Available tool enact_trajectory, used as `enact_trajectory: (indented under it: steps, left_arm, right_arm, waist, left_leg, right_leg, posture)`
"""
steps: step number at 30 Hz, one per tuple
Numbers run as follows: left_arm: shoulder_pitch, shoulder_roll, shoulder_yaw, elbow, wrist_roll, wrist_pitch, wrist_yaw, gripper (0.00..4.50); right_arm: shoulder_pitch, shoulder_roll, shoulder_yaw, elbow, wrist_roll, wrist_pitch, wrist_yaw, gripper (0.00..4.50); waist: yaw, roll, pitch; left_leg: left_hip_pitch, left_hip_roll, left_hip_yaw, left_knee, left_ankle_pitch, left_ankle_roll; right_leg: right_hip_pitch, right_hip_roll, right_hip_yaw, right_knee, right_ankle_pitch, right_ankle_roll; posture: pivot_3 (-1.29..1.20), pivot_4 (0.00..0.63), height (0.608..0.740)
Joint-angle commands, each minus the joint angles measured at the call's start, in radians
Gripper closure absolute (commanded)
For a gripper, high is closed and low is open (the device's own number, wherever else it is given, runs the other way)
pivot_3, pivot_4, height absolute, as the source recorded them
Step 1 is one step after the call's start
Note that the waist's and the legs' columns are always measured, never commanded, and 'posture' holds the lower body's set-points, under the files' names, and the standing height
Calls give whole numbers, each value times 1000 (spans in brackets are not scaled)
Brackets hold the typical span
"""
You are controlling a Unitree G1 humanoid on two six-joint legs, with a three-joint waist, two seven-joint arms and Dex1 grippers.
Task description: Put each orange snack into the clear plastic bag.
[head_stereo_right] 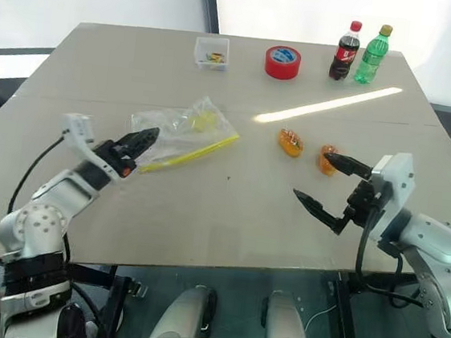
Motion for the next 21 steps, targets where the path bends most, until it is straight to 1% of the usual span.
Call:
enact_trajectory:
  steps: [1,3,5,7,11,18,21]
  left_arm:
    - [-23,51,30,86,74,-27,82,1189]
    - [-35,71,-3,137,115,-32,88,1189]
    - [-51,66,-34,173,143,-41,92,1189]
    - [-69,47,-98,204,187,-68,75,1189]
    - [-131,-8,-188,277,199,-70,5,1189]
    - [-197,-57,-226,412,194,-13,-38,1189]
    - [-220,-73,-237,441,205,-26,-51,1935]
  right_arm:
    - [-11,12,6,4,-13,-37,2,11]
    - [-20,17,10,14,-18,-44,5,11]
    - [-27,18,13,18,-20,-48,5,11]
    - [-35,23,15,22,-21,-49,4,11]
    - [-38,31,30,25,-36,-61,3,11]
    - [-30,52,46,11,-59,-69,-23,11]
    - [-28,63,57,3,-73,-73,-32,0]
  waist:
    - [1,0,0]
    - [2,0,0]
    - [4,0,0]
    - [8,-1,0]
    - [27,-1,0]
    - [25,2,-2]
    - [28,3,-3]
  left_leg:
    - [0,0,0,1,0,0]
    - [0,0,0,2,0,0]
    - [0,0,0,3,0,0]
    - [-1,-1,0,3,0,0]
    - [-1,-1,0,2,0,0]
    - [0,-1,0,2,0,0]
    - [1,-1,0,2,0,0]
  right_leg:
    - [0,0,0,1,0,0]
    - [0,0,0,1,0,0]
    - [1,0,0,1,0,0]
    - [1,-1,0,0,0,0]
    - [0,0,0,0,1,-1]
    - [1,0,0,1,1,0]
    - [3,-1,0,0,0,0]
  posture:
    - [0,150,740]
    - [0,150,740]
    - [0,150,740]
    - [0,150,740]
    - [0,150,740]
    - [0,150,740]
    - [0,150,740]
